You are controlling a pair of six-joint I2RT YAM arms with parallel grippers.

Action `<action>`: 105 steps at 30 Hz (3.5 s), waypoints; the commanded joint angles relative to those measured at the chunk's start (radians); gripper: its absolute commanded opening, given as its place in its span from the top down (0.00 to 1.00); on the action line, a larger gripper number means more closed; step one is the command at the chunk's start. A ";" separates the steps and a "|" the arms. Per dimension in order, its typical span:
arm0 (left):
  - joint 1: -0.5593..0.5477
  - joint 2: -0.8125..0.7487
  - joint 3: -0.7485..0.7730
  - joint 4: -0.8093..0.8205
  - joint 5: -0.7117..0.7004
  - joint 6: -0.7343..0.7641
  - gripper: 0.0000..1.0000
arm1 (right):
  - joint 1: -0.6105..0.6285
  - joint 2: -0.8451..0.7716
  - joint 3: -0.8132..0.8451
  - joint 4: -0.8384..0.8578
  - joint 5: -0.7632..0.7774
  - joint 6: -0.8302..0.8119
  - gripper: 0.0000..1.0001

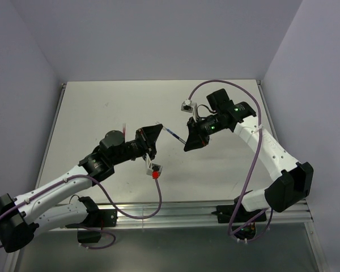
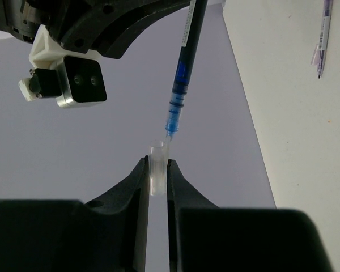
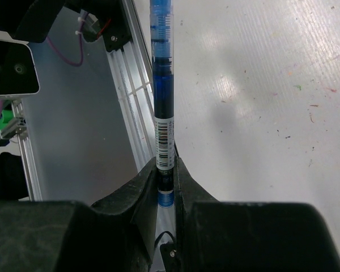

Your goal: Insert the pens into the pen caps

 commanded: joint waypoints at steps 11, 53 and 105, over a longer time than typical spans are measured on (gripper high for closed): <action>-0.017 0.039 0.032 -0.015 -0.044 -0.018 1.00 | 0.006 -0.013 0.017 0.006 0.005 0.006 1.00; 0.018 0.036 0.056 0.027 0.018 -0.060 1.00 | 0.015 -0.008 0.000 -0.003 0.027 0.006 1.00; -0.183 -0.054 -0.077 -0.240 0.099 0.435 1.00 | 0.122 0.144 0.250 -0.023 -0.044 0.038 1.00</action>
